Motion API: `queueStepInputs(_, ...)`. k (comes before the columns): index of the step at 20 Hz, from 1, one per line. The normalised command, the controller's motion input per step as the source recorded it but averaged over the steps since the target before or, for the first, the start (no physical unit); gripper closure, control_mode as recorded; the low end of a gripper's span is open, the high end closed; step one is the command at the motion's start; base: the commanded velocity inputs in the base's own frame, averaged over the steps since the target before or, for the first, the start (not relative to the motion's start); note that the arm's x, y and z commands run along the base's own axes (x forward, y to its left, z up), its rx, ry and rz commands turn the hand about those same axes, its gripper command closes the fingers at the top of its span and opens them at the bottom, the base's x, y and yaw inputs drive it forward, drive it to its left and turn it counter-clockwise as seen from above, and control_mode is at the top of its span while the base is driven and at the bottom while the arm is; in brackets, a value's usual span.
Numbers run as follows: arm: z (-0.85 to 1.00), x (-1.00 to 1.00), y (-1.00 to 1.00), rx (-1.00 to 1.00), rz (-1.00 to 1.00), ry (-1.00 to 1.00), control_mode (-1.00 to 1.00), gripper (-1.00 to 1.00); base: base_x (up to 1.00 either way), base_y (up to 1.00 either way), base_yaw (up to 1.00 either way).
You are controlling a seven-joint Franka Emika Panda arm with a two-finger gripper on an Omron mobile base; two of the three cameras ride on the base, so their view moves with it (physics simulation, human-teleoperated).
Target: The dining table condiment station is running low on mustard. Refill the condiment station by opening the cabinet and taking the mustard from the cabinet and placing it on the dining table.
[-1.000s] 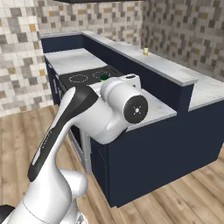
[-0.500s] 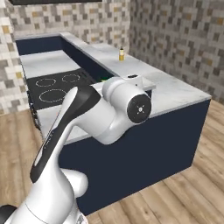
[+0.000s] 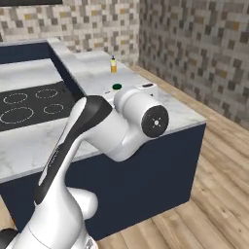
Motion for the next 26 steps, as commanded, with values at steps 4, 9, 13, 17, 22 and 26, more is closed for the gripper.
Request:
queueStepInputs(4, 0.0, 0.0, 0.0, 0.0, 0.0, 0.0, 1.0, 1.0, 0.99, -0.98, 0.15)
queueStepInputs(9, 0.0, 0.0, 0.0, 0.0, 0.0, 0.0, 1.0, 1.0, 0.87, -1.0, 0.15)
queueStepInputs(13, 0.0, 0.0, 0.0, 0.0, 0.0, 0.0, 1.0, 1.0, 0.76, -1.0, 0.16)
queueStepInputs(17, 0.0, 0.0, 0.0, 0.0, 0.0, 0.0, 1.0, 1.0, 0.76, -1.0, 0.16)
queueStepInputs(22, 0.0, 0.0, 0.0, 0.0, 0.0, 0.0, 1.0, 1.0, 0.69, -1.0, 0.17)
queueStepInputs(26, 0.0, 0.0, 0.0, 0.0, 0.0, 0.0, 1.0, 1.0, 0.65, -1.0, 0.18)
